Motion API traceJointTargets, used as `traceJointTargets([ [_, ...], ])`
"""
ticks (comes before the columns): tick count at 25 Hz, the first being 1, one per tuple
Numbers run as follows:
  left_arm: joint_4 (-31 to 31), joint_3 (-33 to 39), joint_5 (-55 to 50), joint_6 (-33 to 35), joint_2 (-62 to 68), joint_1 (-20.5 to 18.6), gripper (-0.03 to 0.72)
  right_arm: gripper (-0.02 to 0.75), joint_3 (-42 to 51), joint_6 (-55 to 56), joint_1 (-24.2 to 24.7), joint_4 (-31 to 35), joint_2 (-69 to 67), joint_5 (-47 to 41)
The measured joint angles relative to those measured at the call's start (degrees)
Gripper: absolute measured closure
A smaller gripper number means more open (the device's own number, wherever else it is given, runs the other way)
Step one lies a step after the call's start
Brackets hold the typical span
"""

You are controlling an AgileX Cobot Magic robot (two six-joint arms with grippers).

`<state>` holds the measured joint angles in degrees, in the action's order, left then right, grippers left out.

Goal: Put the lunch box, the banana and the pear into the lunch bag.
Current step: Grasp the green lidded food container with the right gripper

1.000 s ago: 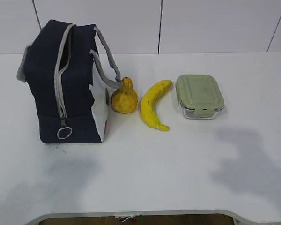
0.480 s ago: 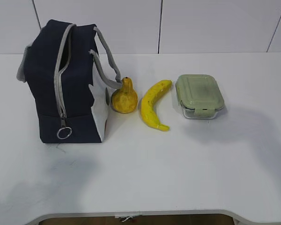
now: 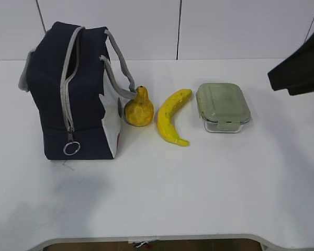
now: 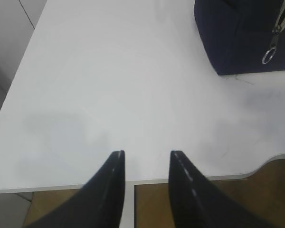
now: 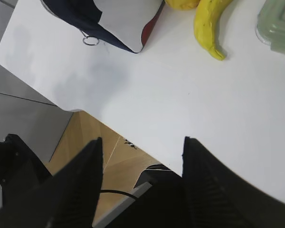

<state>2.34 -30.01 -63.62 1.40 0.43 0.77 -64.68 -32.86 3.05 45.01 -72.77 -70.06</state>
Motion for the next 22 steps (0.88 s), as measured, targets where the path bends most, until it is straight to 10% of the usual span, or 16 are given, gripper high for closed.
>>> traceJointTargets([
  [22,0.00,0.00,0.00,0.00,0.00,0.00,0.445,0.303,-10.87,-7.36,13.40,11.75,-27.31,0.55],
])
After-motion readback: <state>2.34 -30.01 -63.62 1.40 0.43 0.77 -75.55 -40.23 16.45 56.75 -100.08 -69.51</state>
